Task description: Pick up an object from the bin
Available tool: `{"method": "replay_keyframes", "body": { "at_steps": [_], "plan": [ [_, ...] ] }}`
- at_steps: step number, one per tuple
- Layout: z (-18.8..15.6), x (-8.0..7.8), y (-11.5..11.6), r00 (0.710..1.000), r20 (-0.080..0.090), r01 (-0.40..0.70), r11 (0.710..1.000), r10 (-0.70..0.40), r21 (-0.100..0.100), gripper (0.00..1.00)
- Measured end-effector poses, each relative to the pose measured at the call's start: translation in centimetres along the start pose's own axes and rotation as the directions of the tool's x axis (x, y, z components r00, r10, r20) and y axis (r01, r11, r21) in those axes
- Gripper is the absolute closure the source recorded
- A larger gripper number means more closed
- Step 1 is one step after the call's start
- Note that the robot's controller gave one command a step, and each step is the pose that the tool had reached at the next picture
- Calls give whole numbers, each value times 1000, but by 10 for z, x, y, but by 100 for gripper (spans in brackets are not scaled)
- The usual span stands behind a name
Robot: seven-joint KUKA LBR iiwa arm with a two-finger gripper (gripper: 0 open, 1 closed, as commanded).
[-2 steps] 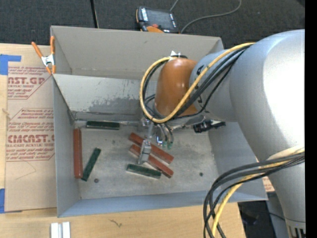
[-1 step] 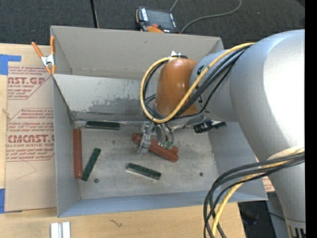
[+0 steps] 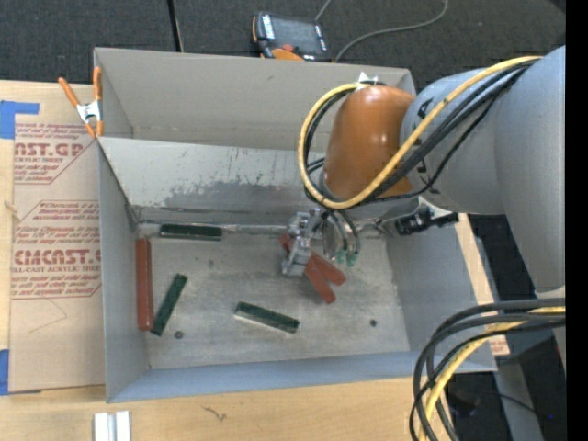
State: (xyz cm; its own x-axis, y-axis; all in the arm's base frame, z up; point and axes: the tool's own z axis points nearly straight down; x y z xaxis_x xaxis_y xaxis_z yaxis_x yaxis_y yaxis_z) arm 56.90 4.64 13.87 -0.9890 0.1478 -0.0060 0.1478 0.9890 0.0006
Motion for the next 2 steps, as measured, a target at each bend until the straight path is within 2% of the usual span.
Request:
{"method": "replay_keyframes", "body": {
  "at_steps": [1,2],
  "plan": [
    [-56,2,-1,1000,0,-16,1000,16,-2,100],
    [-52,2,-1,1000,-4,-15,1000,15,0,0]
  ]
}}
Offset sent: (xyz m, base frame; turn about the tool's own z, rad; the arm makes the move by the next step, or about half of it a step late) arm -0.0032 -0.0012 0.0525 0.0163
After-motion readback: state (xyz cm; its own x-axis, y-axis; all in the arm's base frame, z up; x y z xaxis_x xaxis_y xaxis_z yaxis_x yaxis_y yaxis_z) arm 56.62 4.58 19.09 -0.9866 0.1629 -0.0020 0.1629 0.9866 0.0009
